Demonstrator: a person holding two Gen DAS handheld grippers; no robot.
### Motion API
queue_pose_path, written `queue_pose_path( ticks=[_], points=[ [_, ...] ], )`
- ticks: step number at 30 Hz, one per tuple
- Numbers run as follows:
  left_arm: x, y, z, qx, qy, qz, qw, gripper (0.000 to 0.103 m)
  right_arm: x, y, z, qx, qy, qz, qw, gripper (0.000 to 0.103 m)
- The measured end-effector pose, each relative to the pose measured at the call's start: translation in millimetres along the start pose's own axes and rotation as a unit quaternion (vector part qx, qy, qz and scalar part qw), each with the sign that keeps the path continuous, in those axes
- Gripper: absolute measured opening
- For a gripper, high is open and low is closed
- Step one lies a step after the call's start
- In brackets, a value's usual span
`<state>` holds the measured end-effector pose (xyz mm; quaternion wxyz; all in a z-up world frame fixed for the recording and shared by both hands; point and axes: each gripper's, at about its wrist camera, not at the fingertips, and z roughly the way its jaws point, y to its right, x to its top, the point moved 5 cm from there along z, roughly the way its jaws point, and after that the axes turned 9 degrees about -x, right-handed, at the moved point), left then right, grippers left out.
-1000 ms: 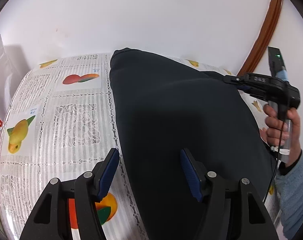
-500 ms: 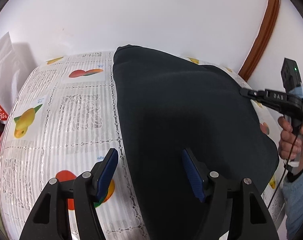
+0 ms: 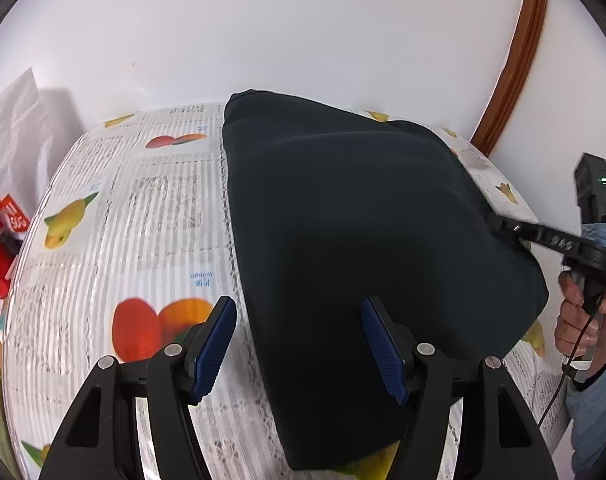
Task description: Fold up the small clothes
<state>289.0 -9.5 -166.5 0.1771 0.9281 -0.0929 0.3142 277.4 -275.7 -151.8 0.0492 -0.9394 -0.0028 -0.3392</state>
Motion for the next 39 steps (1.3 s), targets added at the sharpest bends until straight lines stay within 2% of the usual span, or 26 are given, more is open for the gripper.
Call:
queue_pose_path(
  ticks=[3, 5, 10, 13, 16, 19, 21, 22, 24, 26, 29, 33, 39],
  points=[
    [-7, -1, -5, 0.0, -0.001, -0.004, 1.0, 0.063, -2, 4, -16, -0.031, 0.025, 0.008, 0.999, 0.005],
    [-11, -1, -8, -0.002, 0.001, -0.009, 1.0, 0.063, -6, 5, -24, -0.035, 0.031, 0.007, 0.999, 0.006],
    [-26, 3, -11, -0.007, -0.006, -0.013, 0.9999, 0.063, -31, 7, -33, -0.057, 0.009, -0.005, 0.998, 0.007],
    [-34, 8, -16, -0.008, -0.011, -0.013, 0.9998, 0.063, -45, 12, -43, -0.102, -0.006, -0.016, 0.995, 0.007],
    [-37, 17, -29, -0.006, -0.001, -0.01, 0.9999, 0.063, -51, 14, -65, -0.137, -0.003, -0.016, 0.99, 0.008],
    [-34, 26, -47, 0.01, 0.014, -0.011, 0.9998, 0.063, -53, 9, -91, -0.165, 0.004, -0.02, 0.986, 0.021],
    [-32, 35, -62, 0.015, 0.025, -0.014, 0.9995, 0.064, -53, 1, -112, -0.185, 0.02, -0.03, 0.982, 0.045],
    [-32, 40, -69, 0.014, 0.03, -0.014, 0.9994, 0.064, -53, -5, -126, -0.195, 0.033, -0.034, 0.98, 0.051],
    [-31, 51, -85, 0.016, 0.043, -0.009, 0.9989, 0.073, -54, -17, -150, -0.2, 0.055, -0.041, 0.977, 0.067],
    [-32, 66, -103, 0.024, 0.059, 0.005, 0.998, 0.08, -55, -29, -173, -0.199, 0.071, -0.044, 0.976, 0.075],
    [-36, 88, -129, 0.034, 0.077, 0.023, 0.9962, 0.09, -59, -43, -199, -0.191, 0.084, -0.043, 0.977, 0.078],
    [-46, 109, -157, 0.043, 0.1, 0.034, 0.9934, 0.096, -71, -53, -225, -0.181, 0.081, -0.035, 0.98, 0.079],
    [-68, 128, -189, 0.058, 0.11, 0.036, 0.9915, 0.099, -98, -51, -266, -0.227, 0.094, -0.02, 0.969, 0.094]
  ],
)
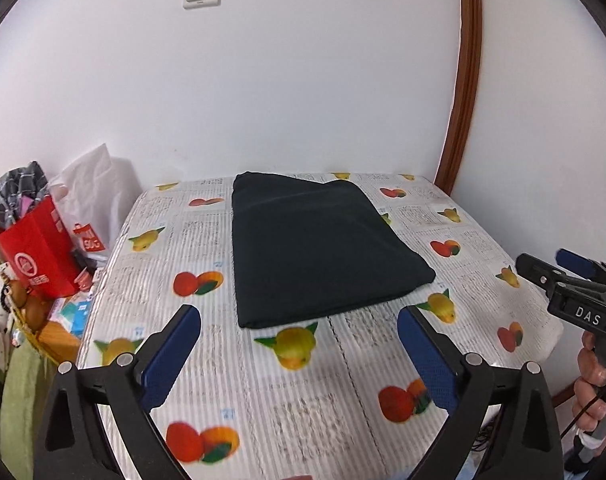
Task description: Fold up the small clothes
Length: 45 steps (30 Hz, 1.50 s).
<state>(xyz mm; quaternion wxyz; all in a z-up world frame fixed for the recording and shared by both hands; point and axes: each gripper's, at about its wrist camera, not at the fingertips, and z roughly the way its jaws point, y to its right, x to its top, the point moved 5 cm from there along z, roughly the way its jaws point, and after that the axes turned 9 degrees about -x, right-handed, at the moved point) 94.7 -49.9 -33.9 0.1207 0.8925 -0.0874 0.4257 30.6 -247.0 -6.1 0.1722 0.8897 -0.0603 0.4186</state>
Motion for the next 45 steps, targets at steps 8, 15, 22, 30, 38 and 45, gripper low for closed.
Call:
queue_pose_path(
  ticks=[8, 15, 22, 30, 38, 45],
  points=[
    [-16, 13, -31, 0.009, 0.016, 0.007, 0.9998, 0.1, -21, 19, -39, -0.001, 0.015, 0.022, 1.0, 0.102],
    [-25, 16, -37, 0.007, 0.017, 0.007, 0.9998, 0.1, -26, 15, -63, -0.011, 0.037, 0.008, 0.999, 0.103],
    [-24, 14, -46, 0.017, 0.028, 0.01, 0.9994, 0.1, -28, 13, -71, -0.013, 0.043, 0.003, 0.999, 0.103],
    [-27, 9, -45, 0.02, 0.023, 0.007, 0.9995, 0.1, -31, 11, -71, -0.02, 0.04, -0.003, 0.999, 0.103],
    [-29, 8, -41, 0.021, 0.016, 0.008, 0.9996, 0.1, -34, 14, -66, -0.023, 0.034, 0.004, 0.999, 0.103],
    [-29, 9, -40, 0.016, 0.014, 0.007, 0.9998, 0.1, -34, 15, -68, -0.021, 0.037, 0.002, 0.999, 0.103]
  ],
)
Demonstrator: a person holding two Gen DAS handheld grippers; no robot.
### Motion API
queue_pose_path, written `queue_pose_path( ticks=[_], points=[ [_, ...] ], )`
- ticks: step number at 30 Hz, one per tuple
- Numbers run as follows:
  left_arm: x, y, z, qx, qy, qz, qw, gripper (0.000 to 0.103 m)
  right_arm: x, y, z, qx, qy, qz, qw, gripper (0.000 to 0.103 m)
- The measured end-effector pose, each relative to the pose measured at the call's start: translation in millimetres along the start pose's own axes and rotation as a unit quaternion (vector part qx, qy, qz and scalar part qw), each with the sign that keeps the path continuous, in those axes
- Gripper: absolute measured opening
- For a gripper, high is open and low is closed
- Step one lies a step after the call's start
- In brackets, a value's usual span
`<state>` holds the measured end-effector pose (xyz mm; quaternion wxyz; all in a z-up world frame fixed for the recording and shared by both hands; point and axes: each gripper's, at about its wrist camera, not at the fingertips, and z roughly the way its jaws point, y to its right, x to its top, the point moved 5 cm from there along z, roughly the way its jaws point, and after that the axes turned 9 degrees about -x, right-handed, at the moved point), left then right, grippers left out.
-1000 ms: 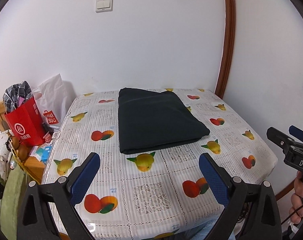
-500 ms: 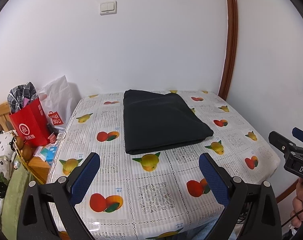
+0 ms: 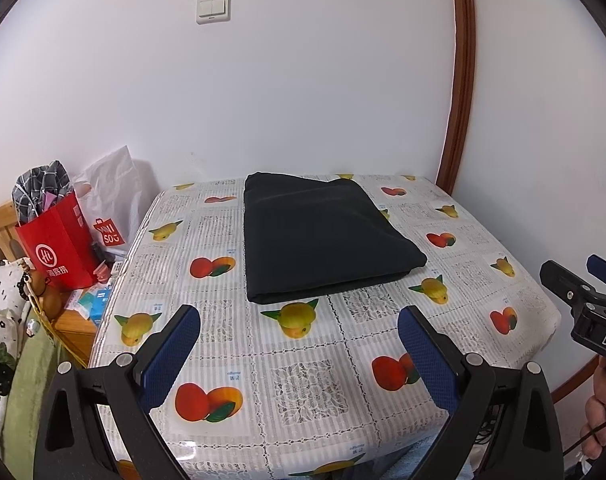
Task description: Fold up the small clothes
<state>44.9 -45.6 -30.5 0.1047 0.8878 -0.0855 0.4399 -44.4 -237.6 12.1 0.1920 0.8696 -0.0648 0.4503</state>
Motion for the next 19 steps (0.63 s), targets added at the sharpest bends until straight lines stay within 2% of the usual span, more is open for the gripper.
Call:
queue_pose_path(
  ticks=[19],
  points=[
    [0.0, -5.7, 1.5, 0.003, -0.003, -0.002, 1.0, 0.1, -0.6, -1.1, -2.1, 0.003, 0.005, -0.006, 1.0, 0.103]
  ],
)
